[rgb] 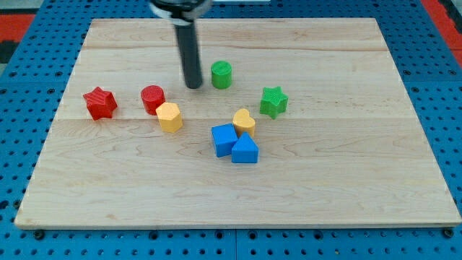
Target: Move green star towards the bottom centre
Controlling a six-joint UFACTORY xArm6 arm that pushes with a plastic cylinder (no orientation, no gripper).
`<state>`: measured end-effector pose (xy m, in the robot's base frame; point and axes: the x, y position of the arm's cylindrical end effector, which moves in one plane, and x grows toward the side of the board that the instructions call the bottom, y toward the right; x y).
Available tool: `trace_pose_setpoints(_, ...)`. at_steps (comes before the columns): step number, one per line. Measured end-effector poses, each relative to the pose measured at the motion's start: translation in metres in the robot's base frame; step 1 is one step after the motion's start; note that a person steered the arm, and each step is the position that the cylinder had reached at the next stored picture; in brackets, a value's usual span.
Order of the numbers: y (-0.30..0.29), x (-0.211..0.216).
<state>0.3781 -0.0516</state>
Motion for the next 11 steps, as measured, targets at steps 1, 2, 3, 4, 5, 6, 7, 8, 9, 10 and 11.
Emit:
trace_pose_setpoints(1, -0.062, 0.026)
trace_pose_setpoints(2, -0.143, 0.032)
trace_pose_setpoints(3, -0.121, 0.032)
trace_pose_setpoints(4, -0.055, 0.026)
trace_pose_setpoints(5, -0.042, 0.015)
trace_pose_setpoints(6, -0.032, 0.010)
trace_pose_setpoints(7, 0.040, 0.011)
trace_pose_setpoints(8, 0.053, 0.010)
trace_pose_setpoints(9, 0.053, 0.008)
trace_pose_setpoints(10, 0.062, 0.008)
trace_pose_setpoints(11, 0.117, 0.006)
